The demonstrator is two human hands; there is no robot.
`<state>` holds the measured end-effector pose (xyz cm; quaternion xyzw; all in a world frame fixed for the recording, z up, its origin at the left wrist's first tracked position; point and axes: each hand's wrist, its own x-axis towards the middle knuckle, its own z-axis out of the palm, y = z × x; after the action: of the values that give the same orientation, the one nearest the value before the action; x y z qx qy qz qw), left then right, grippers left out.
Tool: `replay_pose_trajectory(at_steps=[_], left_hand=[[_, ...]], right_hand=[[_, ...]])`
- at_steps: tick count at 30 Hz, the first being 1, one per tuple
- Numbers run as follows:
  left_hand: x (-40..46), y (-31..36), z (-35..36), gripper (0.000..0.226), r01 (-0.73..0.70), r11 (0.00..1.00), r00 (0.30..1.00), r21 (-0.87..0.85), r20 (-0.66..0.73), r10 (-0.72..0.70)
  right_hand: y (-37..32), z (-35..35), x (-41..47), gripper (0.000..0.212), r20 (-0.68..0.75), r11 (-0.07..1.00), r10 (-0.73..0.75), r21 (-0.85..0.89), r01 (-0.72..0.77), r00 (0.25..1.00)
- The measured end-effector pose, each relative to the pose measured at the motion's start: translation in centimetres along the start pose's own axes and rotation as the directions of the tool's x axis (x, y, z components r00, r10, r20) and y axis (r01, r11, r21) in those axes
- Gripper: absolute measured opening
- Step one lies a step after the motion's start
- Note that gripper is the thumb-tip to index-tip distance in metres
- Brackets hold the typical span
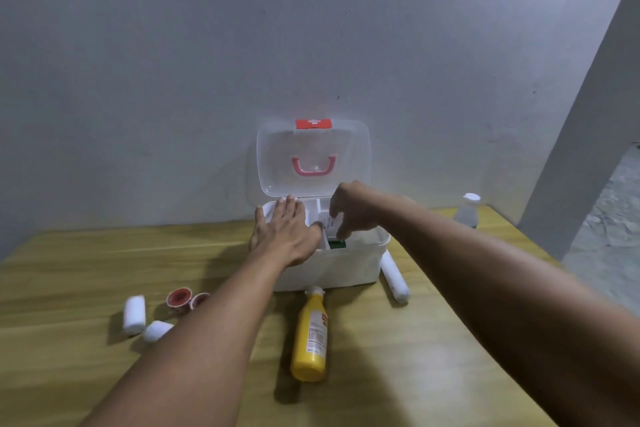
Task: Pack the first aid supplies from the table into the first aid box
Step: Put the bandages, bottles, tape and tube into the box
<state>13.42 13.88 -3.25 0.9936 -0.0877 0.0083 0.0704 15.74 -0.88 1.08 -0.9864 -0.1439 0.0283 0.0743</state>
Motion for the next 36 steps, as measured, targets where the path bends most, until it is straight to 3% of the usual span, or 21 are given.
replay_pose_trajectory(at_steps=[4, 10, 13, 15, 18, 20, 22, 25, 29, 33, 36], left_hand=[[0.2, 0.0, 0.1, 0.064, -0.014, 1.000, 1.000, 0.008, 0.003, 0.014], [0.2, 0.0, 0.1, 0.063, -0.018, 1.000, 1.000, 0.013, 0.010, 0.018], [0.4, -0.1, 0.2, 0.063, -0.019, 1.000, 1.000, 0.020, 0.014, 0.018], [0.5, -0.1, 0.2, 0.063, -0.012, 0.999, 1.000, 0.032, 0.019, 0.011], [0.7, -0.1, 0.2, 0.064, -0.006, 0.999, 1.000, 0.046, 0.024, 0.005], [0.7, -0.1, 0.3, 0.064, -0.005, 0.999, 1.000, 0.049, 0.025, 0.004], [0.7, -0.1, 0.3, 0.064, -0.004, 0.999, 1.000, 0.052, 0.030, 0.003], [0.7, -0.1, 0.3, 0.064, -0.003, 0.999, 0.999, 0.050, 0.033, 0.002], [0.6, -0.1, 0.2, 0.065, -0.002, 0.999, 1.000, 0.055, 0.031, 0.000], [0.4, 0.0, 0.2, 0.065, -0.007, 0.999, 1.000, 0.052, 0.029, 0.006], [0.4, 0.0, 0.1, 0.065, -0.012, 0.999, 0.999, 0.049, 0.030, 0.011]], right_hand=[[0.3, 1.8, 0.2, 0.040, -0.084, 0.979, 0.040, 0.204, -0.022, 0.996], [1.7, 1.1, -1.7, 0.045, -0.270, 0.958, 0.083, 0.288, -0.002, 0.959], [4.6, -0.7, -3.5, 0.026, -0.441, 0.969, 0.162, 0.239, -0.058, 0.883], [7.3, -1.9, -4.9, 0.018, -0.514, 0.967, 0.253, 0.151, -0.204, 0.820], [10.8, -3.0, -6.9, 0.018, -0.438, 0.882, 0.420, -0.010, -0.472, 0.795], [12.2, -2.9, -8.2, 0.013, -0.327, 0.846, 0.486, -0.058, -0.531, 0.811], [13.3, -2.4, -9.0, 0.022, -0.301, 0.848, 0.501, -0.015, -0.530, 0.811], [14.1, -2.2, -9.3, 0.020, -0.388, 0.875, 0.463, 0.060, -0.480, 0.797], [13.7, -2.1, -9.1, 0.028, -0.299, 0.909, 0.409, 0.050, -0.414, 0.862], [13.8, -1.7, -9.0, 0.008, -0.432, 0.924, 0.362, 0.046, -0.380, 0.826], [13.5, -2.1, -9.1, 0.008, -0.408, 0.925, 0.365, 0.054, -0.377, 0.837]])
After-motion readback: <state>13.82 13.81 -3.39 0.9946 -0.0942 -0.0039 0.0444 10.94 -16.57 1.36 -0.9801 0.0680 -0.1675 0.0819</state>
